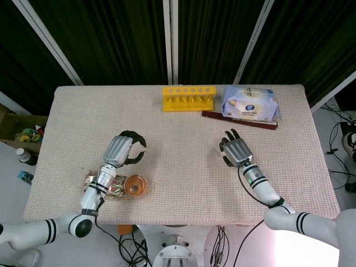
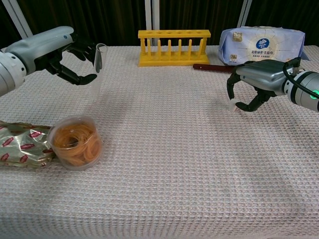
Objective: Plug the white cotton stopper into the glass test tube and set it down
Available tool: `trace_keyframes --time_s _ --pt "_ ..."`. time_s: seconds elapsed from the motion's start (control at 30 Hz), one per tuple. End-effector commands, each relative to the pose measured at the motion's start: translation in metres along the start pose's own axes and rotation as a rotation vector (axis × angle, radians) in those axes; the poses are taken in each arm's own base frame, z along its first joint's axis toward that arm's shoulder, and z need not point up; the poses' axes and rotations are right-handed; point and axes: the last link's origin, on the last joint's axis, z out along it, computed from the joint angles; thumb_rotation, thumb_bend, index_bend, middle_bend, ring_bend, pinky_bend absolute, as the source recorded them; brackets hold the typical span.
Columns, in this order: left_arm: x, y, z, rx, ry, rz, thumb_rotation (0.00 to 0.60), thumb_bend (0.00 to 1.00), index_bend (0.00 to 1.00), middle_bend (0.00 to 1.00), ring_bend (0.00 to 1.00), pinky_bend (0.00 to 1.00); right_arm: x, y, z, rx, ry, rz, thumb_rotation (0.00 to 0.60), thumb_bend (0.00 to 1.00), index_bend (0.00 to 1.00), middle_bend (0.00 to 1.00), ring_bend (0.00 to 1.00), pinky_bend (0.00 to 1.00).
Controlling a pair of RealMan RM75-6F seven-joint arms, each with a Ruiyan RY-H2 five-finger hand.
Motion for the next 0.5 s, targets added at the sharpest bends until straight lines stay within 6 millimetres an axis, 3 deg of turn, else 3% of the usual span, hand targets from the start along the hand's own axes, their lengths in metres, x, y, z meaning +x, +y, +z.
trace_keyframes --time_s 0.03,0.3,0.5 --pt "0.001 -0.001 0.0 0.004 0.002 -0.003 0.6 0.39 0.59 0.42 0.28 0.23 0.002 0.0 0.0 0.001 0.011 0.002 0.6 0.48 0.56 0.33 0.07 0.1" --pt "0.017 -0.013 0.001 0.027 0.048 0.024 0.6 0.39 0.59 0.42 0.28 0.23 0.034 0.001 -0.022 0.037 0.133 0.048 0.6 0.5 0.62 0.37 0.11 0.11" --pt "0.028 -0.02 0.001 0.045 0.041 0.176 0.6 0.39 0.59 0.42 0.28 0.23 0.067 0.005 -0.049 0.064 0.263 0.122 0.6 0.51 0.63 0.38 0.12 0.12"
